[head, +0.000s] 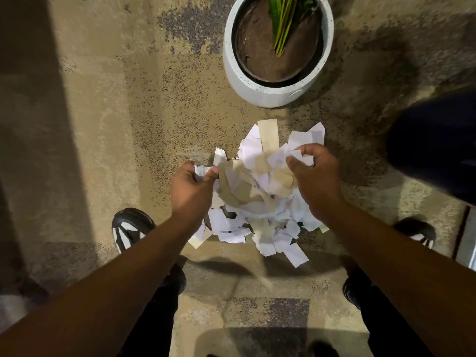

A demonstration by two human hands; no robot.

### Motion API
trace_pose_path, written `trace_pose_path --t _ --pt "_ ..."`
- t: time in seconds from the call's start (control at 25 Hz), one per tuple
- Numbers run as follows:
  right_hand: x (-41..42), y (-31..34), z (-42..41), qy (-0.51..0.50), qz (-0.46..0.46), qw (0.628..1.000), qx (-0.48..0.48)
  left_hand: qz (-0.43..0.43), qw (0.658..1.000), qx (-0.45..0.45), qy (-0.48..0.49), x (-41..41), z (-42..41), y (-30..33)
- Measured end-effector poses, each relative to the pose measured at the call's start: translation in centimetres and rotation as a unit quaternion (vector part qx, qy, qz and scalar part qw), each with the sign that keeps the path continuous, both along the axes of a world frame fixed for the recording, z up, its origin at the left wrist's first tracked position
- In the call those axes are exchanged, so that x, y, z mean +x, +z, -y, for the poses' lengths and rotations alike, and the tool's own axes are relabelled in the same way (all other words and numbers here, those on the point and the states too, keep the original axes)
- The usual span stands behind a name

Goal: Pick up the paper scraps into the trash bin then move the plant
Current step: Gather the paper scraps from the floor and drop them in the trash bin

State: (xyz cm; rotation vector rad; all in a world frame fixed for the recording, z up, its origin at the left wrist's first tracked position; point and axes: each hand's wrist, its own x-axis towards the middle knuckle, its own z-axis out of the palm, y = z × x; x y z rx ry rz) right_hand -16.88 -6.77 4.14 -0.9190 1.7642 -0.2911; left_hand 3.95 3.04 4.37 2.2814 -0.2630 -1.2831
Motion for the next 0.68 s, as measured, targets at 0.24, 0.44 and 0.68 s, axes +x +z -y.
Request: trace_pose_path --t 0.24,0.44,0.68 --pt "-1.3 14.1 -1.7 -0.194 0.11 0.975 -0.01 -0.352 0.911 -0.026 0.215 -7.9 4.4 11.4" --pt "-4.7 22.6 0.1 -0.366 0.168 0.912 -0.077 -0.482 0.837 -0.086 0.243 -16.5 10.0 19.2" --pt "-11.8 25.0 4.4 -0.526 0.207 0.812 -0.146 -0.529 0.812 -0.156 0.194 -26.9 15.8 23.4"
